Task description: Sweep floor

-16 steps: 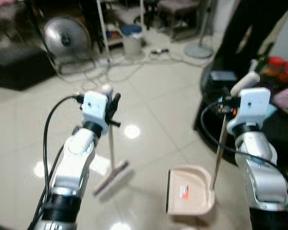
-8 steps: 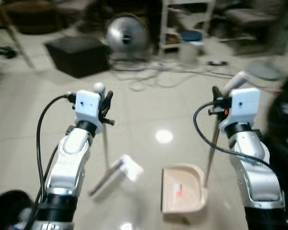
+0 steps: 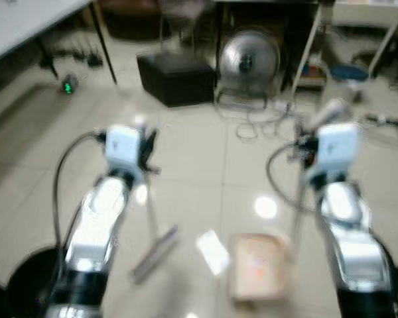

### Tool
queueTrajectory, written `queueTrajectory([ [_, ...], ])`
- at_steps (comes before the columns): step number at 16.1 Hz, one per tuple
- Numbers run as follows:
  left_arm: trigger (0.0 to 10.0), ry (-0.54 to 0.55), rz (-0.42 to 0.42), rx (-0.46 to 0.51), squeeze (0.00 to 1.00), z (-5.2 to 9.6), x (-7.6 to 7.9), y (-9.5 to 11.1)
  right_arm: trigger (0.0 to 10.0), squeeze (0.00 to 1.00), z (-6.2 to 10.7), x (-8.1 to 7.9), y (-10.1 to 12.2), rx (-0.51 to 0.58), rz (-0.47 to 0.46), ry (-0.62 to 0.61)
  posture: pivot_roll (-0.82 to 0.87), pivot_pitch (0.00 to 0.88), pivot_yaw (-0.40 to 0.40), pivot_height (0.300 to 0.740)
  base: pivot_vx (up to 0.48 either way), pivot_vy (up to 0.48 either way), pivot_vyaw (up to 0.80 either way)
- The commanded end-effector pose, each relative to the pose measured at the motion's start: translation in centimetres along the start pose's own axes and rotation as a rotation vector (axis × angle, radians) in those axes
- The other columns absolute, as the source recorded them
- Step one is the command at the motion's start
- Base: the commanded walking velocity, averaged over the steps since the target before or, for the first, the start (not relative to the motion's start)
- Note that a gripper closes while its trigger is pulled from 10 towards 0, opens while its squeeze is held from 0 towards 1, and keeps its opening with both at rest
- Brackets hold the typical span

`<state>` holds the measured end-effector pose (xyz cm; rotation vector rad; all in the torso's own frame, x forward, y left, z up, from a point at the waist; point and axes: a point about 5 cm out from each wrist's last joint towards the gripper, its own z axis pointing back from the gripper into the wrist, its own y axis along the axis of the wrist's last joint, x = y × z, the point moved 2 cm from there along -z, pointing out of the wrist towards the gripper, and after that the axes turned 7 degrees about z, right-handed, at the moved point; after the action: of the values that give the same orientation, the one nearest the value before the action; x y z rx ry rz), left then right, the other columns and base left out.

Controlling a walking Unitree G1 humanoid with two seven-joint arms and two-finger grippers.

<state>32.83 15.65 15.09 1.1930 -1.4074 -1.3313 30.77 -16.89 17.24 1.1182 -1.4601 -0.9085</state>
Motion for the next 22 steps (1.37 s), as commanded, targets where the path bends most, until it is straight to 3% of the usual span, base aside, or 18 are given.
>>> queueTrajectory([
  [1,10.0,-0.03,0.003,0.05,0.0,-0.4,1.0,1.2,10.0,0.0,-0.1,1.0,0.4,0.025,0.035,-0.025,-0.06,0.03,0.032,0.74,0.472,0.0,0.0],
  [6,10.0,-0.042,0.014,0.043,0.0,-0.3,1.0,1.0,10.0,0.0,0.1,1.4,0.3,0.04,0.028,-0.082,-0.06,0.04,0.043,0.74,0.472,0.0,0.2],
  [8,10.0,-0.084,0.03,0.028,0.0,-0.5,1.7,0.7,10.0,0.0,0.6,1.8,-0.2,0.014,0.024,-0.099,-0.07,0.051,0.052,0.74,0.439,0.0,0.0],
  [16,10.0,-0.174,0.041,-0.031,0.0,-0.6,3.2,-0.5,10.0,0.0,1.9,2.0,-2.9,-0.115,-0.044,-0.178,-0.06,0.074,0.075,0.74,0.0,0.0,0.0],
  [19,10.0,-0.175,0.041,-0.045,0.0,-0.5,3.3,-0.9,10.0,0.0,2.0,2.0,-3.4,-0.112,0.028,-0.164,-0.05,0.088,0.076,0.74,0.0,0.0,0.0],
  [22,10.0,-0.079,0.046,-0.036,0.0,-1.0,2.7,-1.4,10.0,0.0,1.2,1.9,-4.4,-0.082,0.116,-0.147,-0.02,0.121,0.083,0.74,0.0,0.0,0.0],
])
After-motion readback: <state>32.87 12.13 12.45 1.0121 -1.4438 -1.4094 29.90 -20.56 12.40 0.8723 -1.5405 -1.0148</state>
